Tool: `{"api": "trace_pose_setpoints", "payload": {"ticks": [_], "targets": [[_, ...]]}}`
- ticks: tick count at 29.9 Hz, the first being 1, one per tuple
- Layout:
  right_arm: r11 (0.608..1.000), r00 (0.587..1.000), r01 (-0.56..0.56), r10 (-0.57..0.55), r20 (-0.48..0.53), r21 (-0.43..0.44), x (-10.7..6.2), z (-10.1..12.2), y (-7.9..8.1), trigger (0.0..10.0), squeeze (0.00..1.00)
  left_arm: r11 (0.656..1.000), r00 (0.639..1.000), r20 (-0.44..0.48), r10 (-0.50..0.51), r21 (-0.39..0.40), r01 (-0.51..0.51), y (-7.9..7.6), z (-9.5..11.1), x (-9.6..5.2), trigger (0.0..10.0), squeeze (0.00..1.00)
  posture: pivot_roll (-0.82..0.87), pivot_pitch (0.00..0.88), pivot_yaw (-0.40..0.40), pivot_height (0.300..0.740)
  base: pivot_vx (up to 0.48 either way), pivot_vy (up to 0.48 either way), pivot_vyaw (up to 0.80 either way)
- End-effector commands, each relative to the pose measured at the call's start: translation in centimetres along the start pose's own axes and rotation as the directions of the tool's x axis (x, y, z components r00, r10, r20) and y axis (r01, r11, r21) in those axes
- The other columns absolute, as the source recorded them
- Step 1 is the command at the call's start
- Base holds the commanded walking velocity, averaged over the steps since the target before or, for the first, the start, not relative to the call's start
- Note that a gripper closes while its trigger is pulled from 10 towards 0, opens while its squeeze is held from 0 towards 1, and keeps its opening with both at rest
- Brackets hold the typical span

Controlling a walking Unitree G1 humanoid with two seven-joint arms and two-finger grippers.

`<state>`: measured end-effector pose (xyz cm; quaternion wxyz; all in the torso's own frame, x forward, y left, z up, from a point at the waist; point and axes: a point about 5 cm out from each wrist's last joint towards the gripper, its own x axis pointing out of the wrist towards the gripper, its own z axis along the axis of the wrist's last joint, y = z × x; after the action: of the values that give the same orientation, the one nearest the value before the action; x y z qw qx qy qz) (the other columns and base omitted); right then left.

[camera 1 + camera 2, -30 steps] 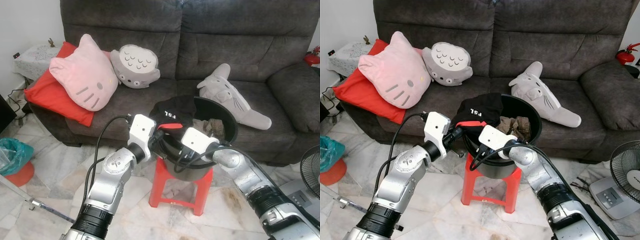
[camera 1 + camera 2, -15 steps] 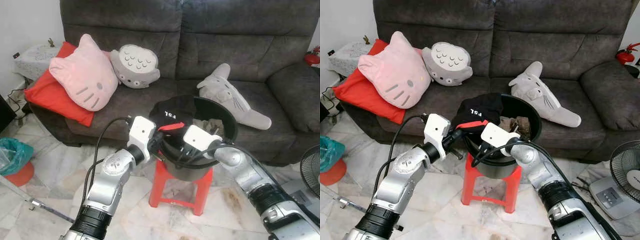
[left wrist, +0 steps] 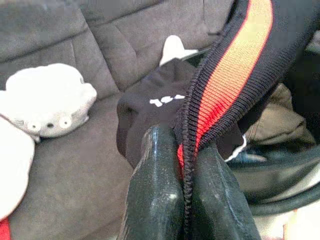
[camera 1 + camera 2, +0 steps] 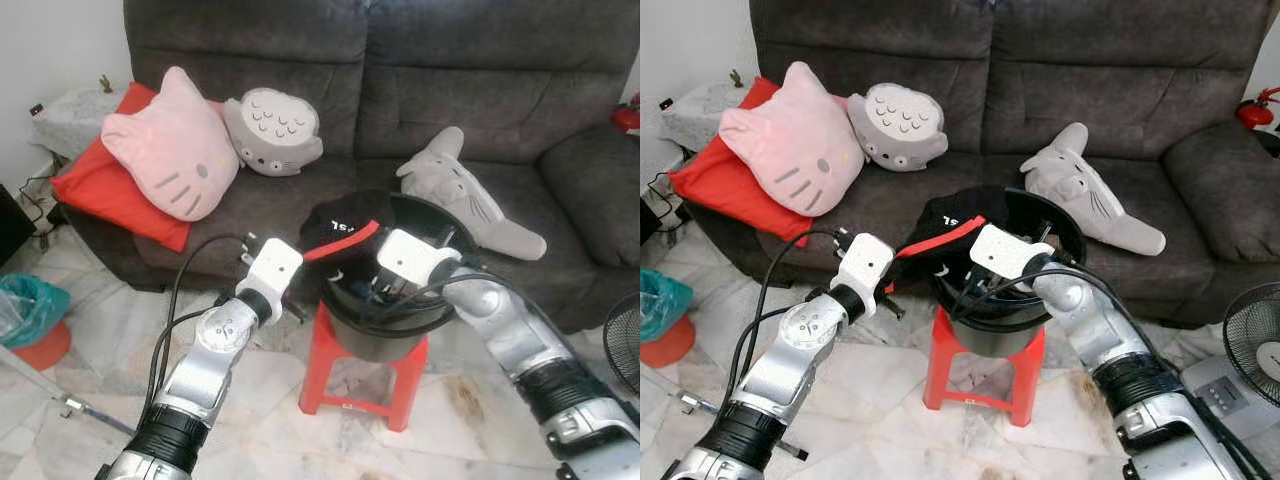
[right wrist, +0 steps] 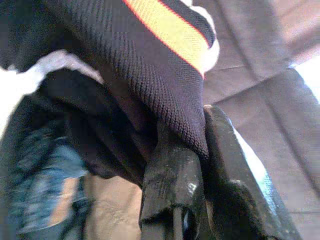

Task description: Hang hanger

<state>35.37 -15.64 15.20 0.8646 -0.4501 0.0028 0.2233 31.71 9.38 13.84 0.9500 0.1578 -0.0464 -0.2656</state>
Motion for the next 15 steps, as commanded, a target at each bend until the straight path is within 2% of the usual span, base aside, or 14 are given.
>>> {"api": "trace_pose_setpoints", "payload": {"ticks": [1,2,5,6,7,8,9,10,11,15], "targets": [[0.991,0.991,0.129,-0.128,-0.048,0.03,-0.7,-0.7,-2.8,0.0,0.0,0.995,0.996,-0.025,0.091,-0.049,-0.092,1.6,-0.8,-0.5,10.0,0.0,-0.07,0.0,-0.003,0.74,0.0,0.0,0.0],[0.989,0.991,0.129,-0.126,-0.039,0.069,-0.6,-0.6,-2.4,0.0,0.0,0.992,0.995,-0.005,0.1,-0.081,-0.1,1.6,-0.6,-0.5,10.0,0.0,-0.07,0.0,-0.005,0.74,0.0,0.0,0.0],[0.986,0.992,0.125,-0.121,-0.041,0.109,-0.6,-0.7,-1.6,0.0,0.0,0.987,0.994,0.02,0.108,-0.125,-0.105,1.6,-0.3,-0.5,10.0,0.0,-0.06,0.0,-0.006,0.74,0.0,0.0,0.0],[0.985,0.993,0.119,-0.115,-0.04,0.122,-0.6,-0.7,-1.2,0.0,0.0,0.985,0.993,0.031,0.11,-0.14,-0.104,1.6,-0.2,-0.6,10.0,0.09,-0.06,0.0,-0.005,0.74,0.0,0.0,0.0],[0.985,0.993,0.119,-0.115,-0.04,0.122,-0.6,-0.7,-1.2,0.0,0.0,0.985,0.993,0.031,0.11,-0.14,-0.104,1.6,-0.2,-0.6,10.0,0.09,-0.06,0.0,-0.005,0.74,0.0,0.0,0.0],[0.982,0.992,0.124,-0.119,-0.043,0.145,-0.7,-0.6,-1.0,0.0,0.0,0.982,0.993,0.039,0.111,-0.16,-0.104,1.5,-0.1,-0.7,10.0,0.2,-0.06,0.0,-0.004,0.74,0.0,0.0,0.0],[0.982,0.992,0.124,-0.119,-0.043,0.145,-0.7,-0.6,-1.0,0.0,0.0,0.982,0.993,0.039,0.111,-0.16,-0.104,1.5,-0.1,-0.7,10.0,0.2,-0.06,0.0,-0.004,0.74,0.0,0.0,0.0],[0.981,0.992,0.122,-0.117,-0.043,0.152,-0.7,-0.6,-0.8,0.0,0.0,0.981,0.993,0.042,0.107,-0.165,-0.099,1.5,-0.1,-0.7,10.0,0.76,-0.06,0.0,-0.003,0.74,0.0,0.0,0.0],[0.98,0.992,0.123,-0.117,-0.044,0.154,-0.7,-0.5,-0.7,0.0,0.0,0.981,0.994,0.047,0.097,-0.173,-0.087,1.3,-0.1,-0.7,10.0,1.0,-0.06,0.0,-0.003,0.74,0.0,0.0,0.0],[0.978,0.99,0.137,-0.13,-0.05,0.159,-0.8,-0.6,-0.9,0.0,0.0,0.978,0.995,0.071,0.073,-0.201,-0.058,0.9,0.1,-0.8,10.0,1.0,-0.06,0.0,-0.001,0.74,0.0,0.0,0.0]]}}
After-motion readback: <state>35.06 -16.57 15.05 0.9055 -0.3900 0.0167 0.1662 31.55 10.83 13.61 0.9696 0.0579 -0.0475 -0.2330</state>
